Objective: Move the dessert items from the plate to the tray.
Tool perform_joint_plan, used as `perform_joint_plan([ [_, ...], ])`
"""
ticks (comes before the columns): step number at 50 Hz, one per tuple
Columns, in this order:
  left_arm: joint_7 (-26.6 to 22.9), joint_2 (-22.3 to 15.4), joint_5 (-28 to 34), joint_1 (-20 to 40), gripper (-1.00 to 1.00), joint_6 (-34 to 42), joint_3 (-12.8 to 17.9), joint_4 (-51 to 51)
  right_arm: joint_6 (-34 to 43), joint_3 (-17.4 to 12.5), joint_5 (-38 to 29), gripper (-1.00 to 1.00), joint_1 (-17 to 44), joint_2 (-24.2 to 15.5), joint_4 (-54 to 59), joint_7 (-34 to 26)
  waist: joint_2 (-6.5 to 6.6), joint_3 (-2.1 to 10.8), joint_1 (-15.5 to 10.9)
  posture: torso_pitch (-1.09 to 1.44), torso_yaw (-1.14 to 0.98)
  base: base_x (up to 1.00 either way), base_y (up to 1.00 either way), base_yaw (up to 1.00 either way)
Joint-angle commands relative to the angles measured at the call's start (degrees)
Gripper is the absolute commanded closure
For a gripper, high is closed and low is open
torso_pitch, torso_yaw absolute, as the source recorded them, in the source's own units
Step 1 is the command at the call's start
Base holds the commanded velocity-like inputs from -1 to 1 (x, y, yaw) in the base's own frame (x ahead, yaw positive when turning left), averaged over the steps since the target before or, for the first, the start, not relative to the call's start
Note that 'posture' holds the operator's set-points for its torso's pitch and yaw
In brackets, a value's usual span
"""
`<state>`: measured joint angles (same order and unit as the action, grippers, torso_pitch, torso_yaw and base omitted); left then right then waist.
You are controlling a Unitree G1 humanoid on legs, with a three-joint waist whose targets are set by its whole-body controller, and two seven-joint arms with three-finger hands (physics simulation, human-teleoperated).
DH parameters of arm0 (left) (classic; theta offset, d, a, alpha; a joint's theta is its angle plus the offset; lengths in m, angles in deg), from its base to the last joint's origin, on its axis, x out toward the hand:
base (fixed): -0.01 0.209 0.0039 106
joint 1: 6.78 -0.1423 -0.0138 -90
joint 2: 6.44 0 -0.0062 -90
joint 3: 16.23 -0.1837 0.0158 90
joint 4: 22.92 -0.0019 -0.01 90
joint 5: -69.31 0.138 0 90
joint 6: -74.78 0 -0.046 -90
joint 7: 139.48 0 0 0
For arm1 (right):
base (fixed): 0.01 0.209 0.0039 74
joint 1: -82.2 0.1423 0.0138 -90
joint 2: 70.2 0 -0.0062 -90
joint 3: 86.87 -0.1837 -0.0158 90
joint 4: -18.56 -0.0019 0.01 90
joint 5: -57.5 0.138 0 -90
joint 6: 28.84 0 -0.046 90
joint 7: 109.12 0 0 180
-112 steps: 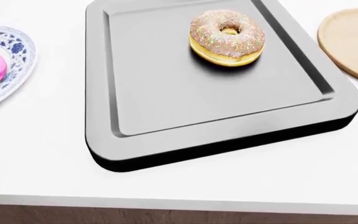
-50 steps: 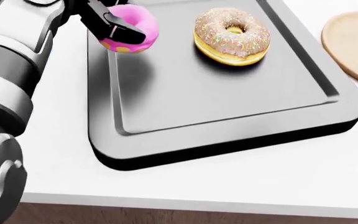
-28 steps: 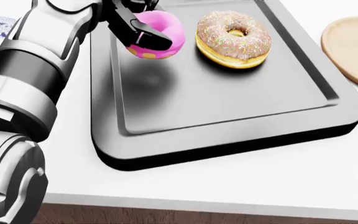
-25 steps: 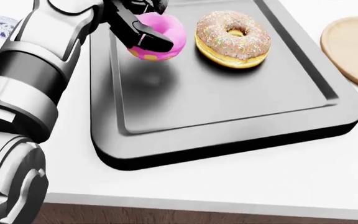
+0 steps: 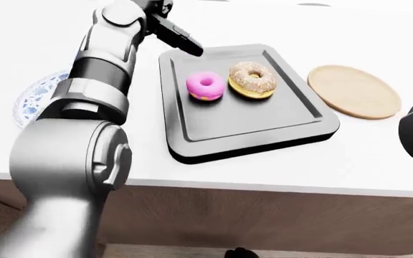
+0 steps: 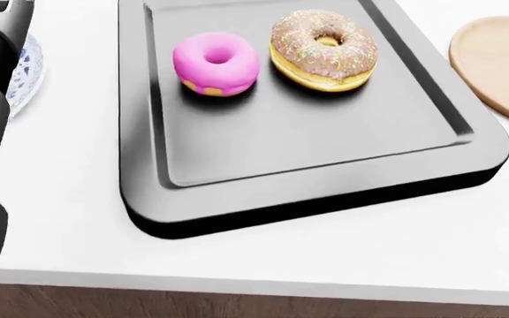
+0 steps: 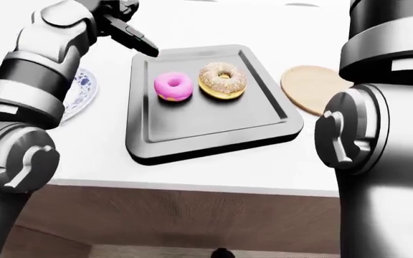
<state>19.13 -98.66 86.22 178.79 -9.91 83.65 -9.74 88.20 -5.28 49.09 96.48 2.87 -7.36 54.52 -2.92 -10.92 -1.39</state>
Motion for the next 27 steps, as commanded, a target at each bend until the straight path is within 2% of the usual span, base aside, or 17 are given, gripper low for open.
perform_joint_plan([
  [1, 1.7, -2.2, -1.8, 3.4, -1.00, -0.7, 1.0, 2.6, -0.9, -0.2, 0.0, -1.00, 2.3, -1.0, -2.6, 0.3, -0.01, 2.41, -0.1, 0.19, 0.00, 0.00, 0.00, 0.00],
  [7, 2.4, -7.1, -3.4, 5.6, -1.00, -0.7, 1.2, 4.0, 0.5, 0.1, -0.5, -1.00, 2.4, -1.5, -3.9, -0.4, 0.58, 2.24, 0.0, 0.19, 0.00, 0.00, 0.00, 0.00],
  [13, 1.7, -12.3, -5.9, 4.5, -1.00, 1.3, 1.5, 8.5, 5.6, 0.2, -0.9, -1.00, 1.0, -2.4, -10.5, -2.1, 1.17, 2.13, 0.1, 0.19, 0.00, 0.00, 0.00, 0.00],
  [18, 0.4, -17.8, -8.0, 1.3, -1.00, 6.4, 1.6, 17.0, 14.9, -0.4, -0.8, -1.00, -3.9, -4.2, -24.3, -4.1, 1.56, 1.87, 0.2, 0.19, 0.00, 0.00, 0.00, 0.00],
  [21, 0.2, -20.2, -10.6, -1.4, -1.00, 9.3, 2.7, 22.5, 21.3, -1.4, -0.4, -1.00, -8.1, -5.1, -33.9, -5.2, 1.73, 1.73, 0.2, 0.19, 0.00, 0.00, 0.00, 0.00],
  [27, -0.8, -24.7, -15.5, -10.7, -1.00, 18.3, 4.3, 38.9, 34.6, -3.4, 1.0, -1.00, -16.8, -8.9, -54.7, -9.0, 2.01, 1.76, 0.1, 0.19, 0.00, 0.00, 0.00, 0.00],
])
